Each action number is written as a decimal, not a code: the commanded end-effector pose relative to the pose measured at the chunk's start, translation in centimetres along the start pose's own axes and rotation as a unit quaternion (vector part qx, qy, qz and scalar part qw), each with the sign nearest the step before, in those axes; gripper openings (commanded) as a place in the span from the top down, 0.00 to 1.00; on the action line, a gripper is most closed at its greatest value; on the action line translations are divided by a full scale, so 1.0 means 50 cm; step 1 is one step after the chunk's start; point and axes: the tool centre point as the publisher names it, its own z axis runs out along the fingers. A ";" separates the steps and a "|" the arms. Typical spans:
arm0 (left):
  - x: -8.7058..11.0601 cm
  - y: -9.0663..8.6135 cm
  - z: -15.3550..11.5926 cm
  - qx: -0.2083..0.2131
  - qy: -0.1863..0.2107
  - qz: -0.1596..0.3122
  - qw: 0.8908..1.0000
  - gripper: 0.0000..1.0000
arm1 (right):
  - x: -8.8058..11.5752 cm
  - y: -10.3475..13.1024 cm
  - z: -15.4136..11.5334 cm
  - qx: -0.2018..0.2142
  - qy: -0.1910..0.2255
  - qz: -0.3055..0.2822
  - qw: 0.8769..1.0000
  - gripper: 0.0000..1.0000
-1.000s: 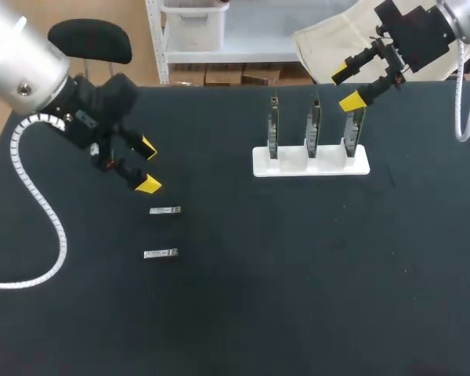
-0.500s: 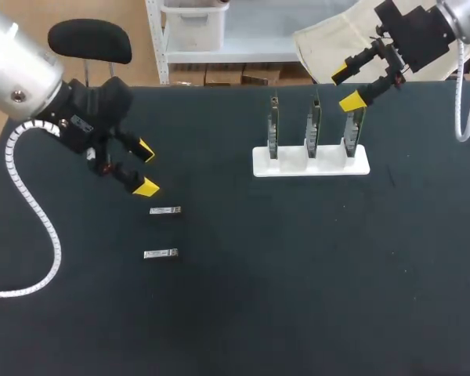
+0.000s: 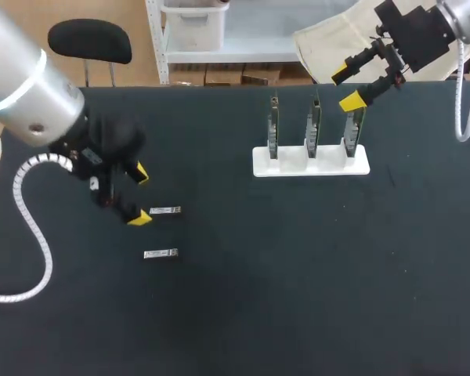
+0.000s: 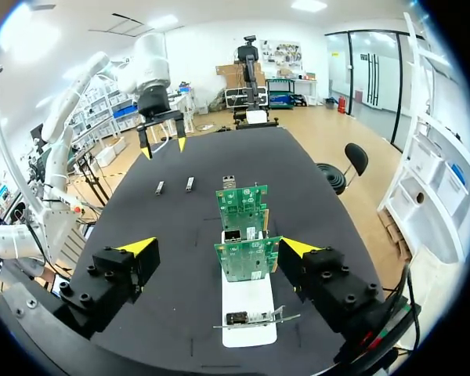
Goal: Pick up the optical module with the left hand, and insert it into the network port with the right hand.
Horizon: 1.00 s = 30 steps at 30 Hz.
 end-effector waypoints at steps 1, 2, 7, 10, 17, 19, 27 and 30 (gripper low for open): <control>-0.001 0.005 0.020 0.005 0.039 -0.010 0.999 0.00 | 0.001 0.000 0.000 0.000 -0.001 -0.001 1.000 0.00; 0.002 0.007 0.027 0.009 0.056 -0.016 0.998 0.00 | 0.001 0.000 0.000 0.000 -0.001 -0.001 1.000 0.00; 0.004 0.014 0.044 0.018 0.067 -0.017 0.997 0.00 | 0.001 0.000 0.000 0.000 -0.001 -0.001 1.000 0.00; 0.002 0.017 0.052 0.022 0.073 -0.016 0.997 0.00 | 0.001 0.000 0.000 0.000 -0.001 -0.001 1.000 0.00; 0.013 0.016 0.082 0.026 0.098 -0.009 0.995 0.00 | 0.001 0.000 0.000 0.000 -0.001 -0.001 1.000 0.00; 0.016 0.015 0.090 0.029 0.101 -0.010 0.994 0.00 | 0.001 0.000 0.000 0.000 -0.001 -0.001 1.000 0.00; 0.022 0.017 0.102 0.027 0.117 -0.009 0.993 0.00 | 0.001 0.000 0.000 0.000 -0.001 -0.001 1.000 0.00; 0.022 0.019 0.105 0.026 0.120 -0.007 0.992 0.00 | 0.001 0.000 0.000 0.000 -0.001 -0.001 1.000 0.00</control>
